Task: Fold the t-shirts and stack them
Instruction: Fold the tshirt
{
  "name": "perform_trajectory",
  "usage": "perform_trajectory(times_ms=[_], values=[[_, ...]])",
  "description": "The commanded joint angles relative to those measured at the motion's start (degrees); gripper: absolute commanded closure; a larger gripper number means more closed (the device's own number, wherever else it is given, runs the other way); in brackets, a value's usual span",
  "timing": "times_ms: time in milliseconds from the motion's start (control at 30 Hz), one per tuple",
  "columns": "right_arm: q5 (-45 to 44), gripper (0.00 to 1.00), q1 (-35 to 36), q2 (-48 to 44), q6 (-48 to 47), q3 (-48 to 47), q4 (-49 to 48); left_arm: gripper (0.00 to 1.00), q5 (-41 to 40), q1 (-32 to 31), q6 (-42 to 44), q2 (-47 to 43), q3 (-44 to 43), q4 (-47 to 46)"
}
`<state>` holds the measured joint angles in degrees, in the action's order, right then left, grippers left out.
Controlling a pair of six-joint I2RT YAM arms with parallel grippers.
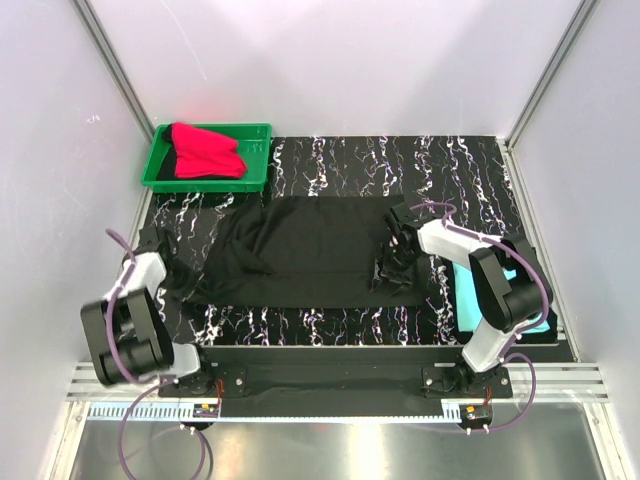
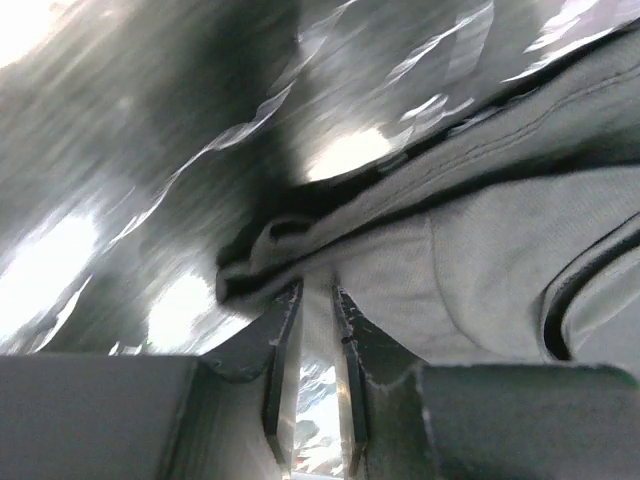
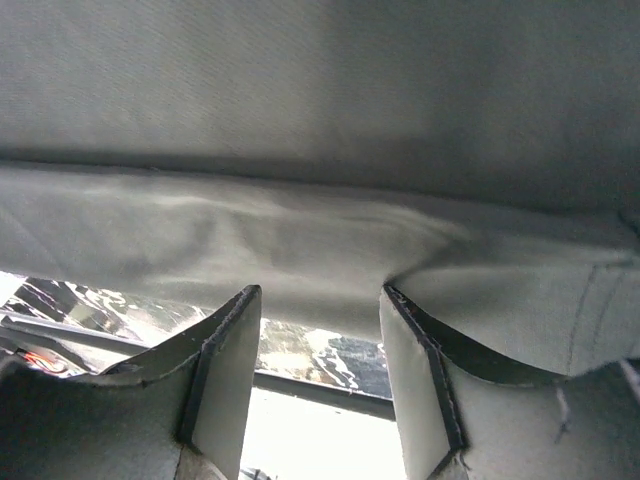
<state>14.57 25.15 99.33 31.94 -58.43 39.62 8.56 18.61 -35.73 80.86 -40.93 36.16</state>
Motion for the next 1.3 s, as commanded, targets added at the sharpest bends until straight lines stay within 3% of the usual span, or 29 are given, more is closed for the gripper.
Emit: perform_trajectory(times_ms=[0, 133, 267, 367, 433, 500, 633, 700, 767, 867, 1167, 1267], values=[[-1.64, 0.42, 0.43, -3.53, 1.89, 1.91, -0.5, 0.77, -3.21, 0.55, -5.22, -8.76, 1.37, 7.34], [-2.26, 0.41, 0.34, -4.67, 3.12, 4.9, -0.5, 0.74, -1.7, -0.85, -6.21, -18.61, -1.24, 7.95], [-1.74, 0.35, 0.34, -6.77, 2.86, 7.54, -0.51, 0.75, 1.1, -5.51, -2.95, -17.67, -4.07, 7.7], [-1.82, 0.28, 0.34, -10.55, 2.42, 7.72, 0.2, 0.65, 7.51, -10.42, -3.12, -17.67, -3.2, 2.7], [-1.82, 0.26, 0.34, -14.05, 1.9, 7.2, 1.51, 0.51, 8.58, -15.08, -4.08, -17.49, -3.11, 0.33], [-2.52, 0.23, 0.34, -16.09, 1.2, 5.44, 3.35, 0.48, 10.24, -17.8, -5.92, -17.05, -1.62, -0.91], [-4.54, 0.23, 0.25, -21.53, 0.14, 2.45, 5.91, 0.71, 13.68, -19.83, -9.62, -16.35, 2.87, -9.42], [-5.77, 0.23, 0.25, -22.94, 0.05, 1.57, 6.35, 0.69, 12.98, -21.07, -9.19, -14.6, 2.7, -10.32], [-6.13, 0.23, 0.25, -24.27, -0.13, 1.22, 6.35, 0.58, 13.41, -21.51, -8.66, -11.26, 1.64, -11.11], [-6.31, 0.23, -0.18, -24.62, -0.48, 1.57, 6.88, 0.5, 13.68, -22.39, -8.92, -8.18, 0.41, -11.46], [-6.04, 0.22, -1.76, -26.47, -1.27, 3.85, 7.23, 0.5, 8.85, -24.5, -10.33, -2.65, -1.26, -12.61], [-5.6, 0.22, -2.64, -26.82, -1.53, 3.85, 7.41, 0.56, 6.92, -24.5, -9.72, -1.15, -2.05, -12.61]])
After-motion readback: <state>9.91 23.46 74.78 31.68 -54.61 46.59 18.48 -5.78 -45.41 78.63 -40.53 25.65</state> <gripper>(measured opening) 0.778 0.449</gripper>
